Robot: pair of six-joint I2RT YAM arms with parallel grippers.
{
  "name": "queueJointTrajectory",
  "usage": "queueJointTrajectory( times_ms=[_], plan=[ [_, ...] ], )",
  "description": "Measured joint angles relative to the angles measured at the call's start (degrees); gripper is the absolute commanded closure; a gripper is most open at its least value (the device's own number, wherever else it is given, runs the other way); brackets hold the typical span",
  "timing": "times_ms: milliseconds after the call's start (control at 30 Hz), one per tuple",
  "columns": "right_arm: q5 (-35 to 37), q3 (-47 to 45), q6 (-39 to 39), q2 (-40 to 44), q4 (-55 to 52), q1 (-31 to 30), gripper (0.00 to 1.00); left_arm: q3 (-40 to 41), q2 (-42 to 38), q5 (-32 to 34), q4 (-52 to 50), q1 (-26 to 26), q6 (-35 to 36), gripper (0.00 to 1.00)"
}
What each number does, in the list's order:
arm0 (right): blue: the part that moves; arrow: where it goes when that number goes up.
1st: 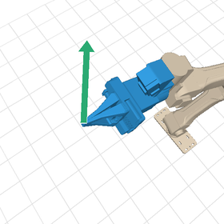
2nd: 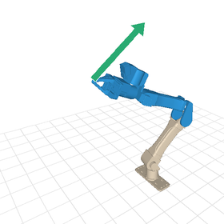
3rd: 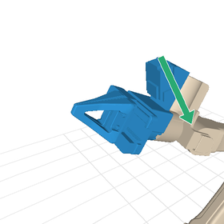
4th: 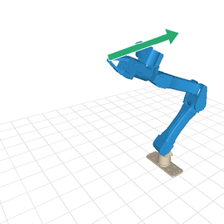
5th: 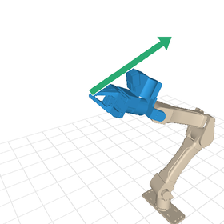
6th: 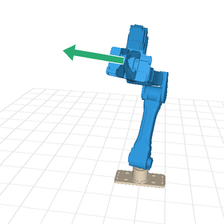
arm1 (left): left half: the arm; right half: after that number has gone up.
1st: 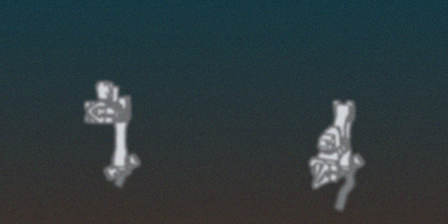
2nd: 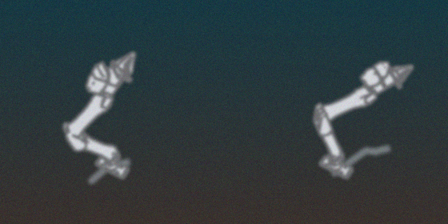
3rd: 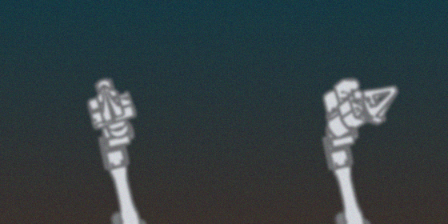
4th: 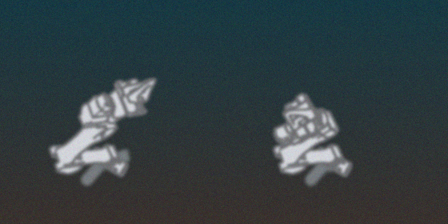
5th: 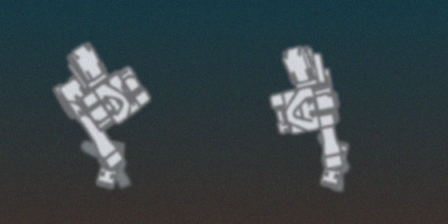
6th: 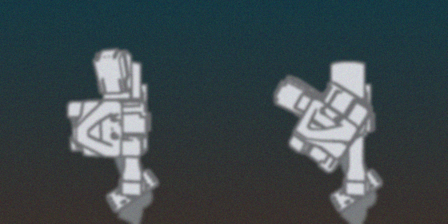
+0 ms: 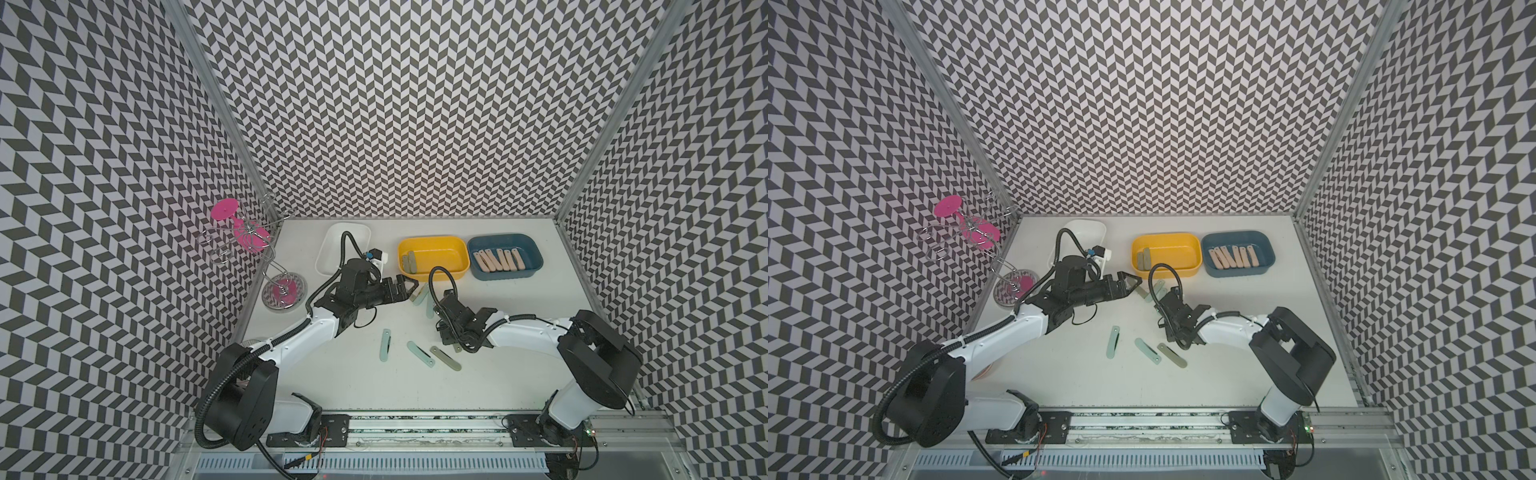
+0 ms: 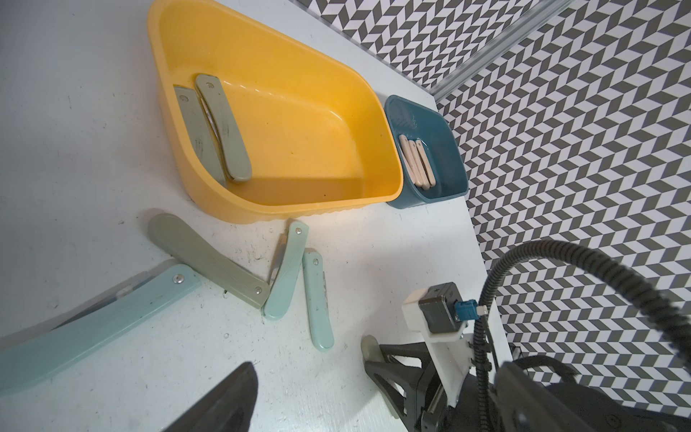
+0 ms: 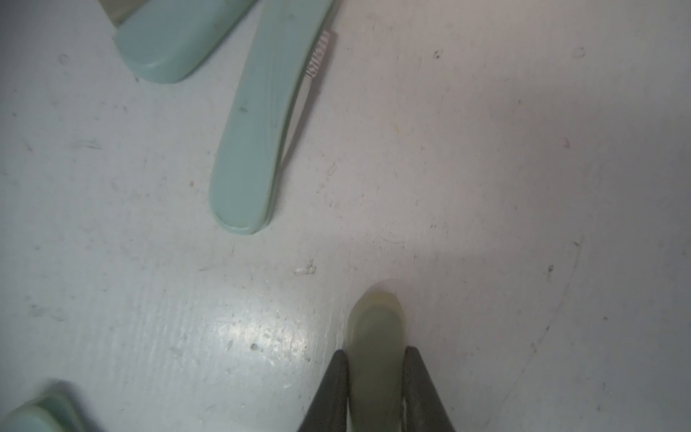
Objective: Place the fruit knives into the storage box by color
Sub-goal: Pick up the fruit knife from the center of the board, then place the fruit knife in the storage box.
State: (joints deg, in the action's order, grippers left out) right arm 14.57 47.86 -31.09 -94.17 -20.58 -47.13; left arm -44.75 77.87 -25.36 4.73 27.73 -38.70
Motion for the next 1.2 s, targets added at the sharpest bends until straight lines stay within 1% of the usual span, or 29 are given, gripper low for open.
queueJointTrajectory(
  times_ms=[233,400,533,733,833,967,1200],
  plan=[
    [-0.5,1.4,0.1,1.8,-1.1,1.3,0.84,0.0,0.0,-0.3,1.0,-1.2,-0.5,0.0],
    [-1.6,5.4,0.3,5.2,-1.4,3.9,0.84,-1.4,0.8,-0.7,1.2,-2.6,-0.8,0.0],
    [-3.7,10.9,1.2,6.5,-1.5,7.3,0.84,-4.1,2.5,-1.1,1.2,-3.9,-0.9,0.0],
    [-7.1,21.4,3.3,5.9,-0.4,12.7,0.84,-8.6,5.2,-1.5,1.7,-5.6,-0.8,0.0],
    [-8.4,27.2,4.1,3.3,1.0,14.4,0.84,-10.8,7.1,-1.6,1.9,-6.2,-0.7,0.0],
    [-10.4,33.9,4.7,-2.7,2.8,15.6,0.84,-12.9,9.6,-2.2,2.0,-6.9,-0.4,0.0],
    [-14.9,40.0,4.9,-13.9,4.4,17.4,0.84,-15.6,12.7,-3.2,2.0,-8.0,0.6,0.0]
  ],
)
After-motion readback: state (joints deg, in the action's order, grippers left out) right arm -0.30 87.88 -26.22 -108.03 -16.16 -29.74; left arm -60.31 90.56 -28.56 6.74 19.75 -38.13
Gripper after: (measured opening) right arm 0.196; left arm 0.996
